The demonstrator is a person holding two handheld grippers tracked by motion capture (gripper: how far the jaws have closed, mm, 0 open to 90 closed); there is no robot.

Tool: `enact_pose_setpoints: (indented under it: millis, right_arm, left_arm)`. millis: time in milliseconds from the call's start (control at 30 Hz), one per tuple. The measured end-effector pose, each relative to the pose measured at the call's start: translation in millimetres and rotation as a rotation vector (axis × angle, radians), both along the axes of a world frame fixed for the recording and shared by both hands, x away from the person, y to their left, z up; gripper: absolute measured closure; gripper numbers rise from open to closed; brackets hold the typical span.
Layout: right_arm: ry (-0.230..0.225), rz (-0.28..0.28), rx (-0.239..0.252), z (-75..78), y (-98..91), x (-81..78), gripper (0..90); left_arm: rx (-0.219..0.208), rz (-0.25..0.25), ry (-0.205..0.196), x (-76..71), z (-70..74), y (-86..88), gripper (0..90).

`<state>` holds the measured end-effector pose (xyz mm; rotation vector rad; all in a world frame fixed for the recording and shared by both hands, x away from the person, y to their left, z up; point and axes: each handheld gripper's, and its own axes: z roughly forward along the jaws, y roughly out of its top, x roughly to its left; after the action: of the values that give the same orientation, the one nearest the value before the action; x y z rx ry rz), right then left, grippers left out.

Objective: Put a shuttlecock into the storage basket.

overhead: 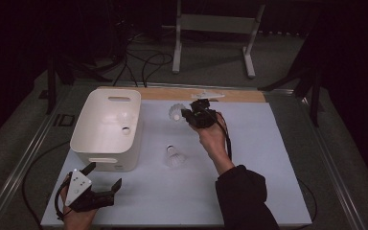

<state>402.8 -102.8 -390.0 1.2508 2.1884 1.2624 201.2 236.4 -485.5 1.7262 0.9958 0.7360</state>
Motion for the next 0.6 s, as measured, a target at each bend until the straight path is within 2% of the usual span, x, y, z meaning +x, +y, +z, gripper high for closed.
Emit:
enact_pose_setpoints:
  millis: [233, 600]
  right_arm:
    - [0.01, 0.004, 0.013, 1.2, 1.4, 0.7, 89.3]
    - [0.0, 0.015, 0.012, 7.0, 8.3, 0.5, 89.3]
  left_arm:
    - [-0.001, 0.0, 0.0, 0.1, -0.1, -0.2, 0.3]
    - [0.0, 0.0, 0.0, -0.1, 0.1, 0.2, 0.3]
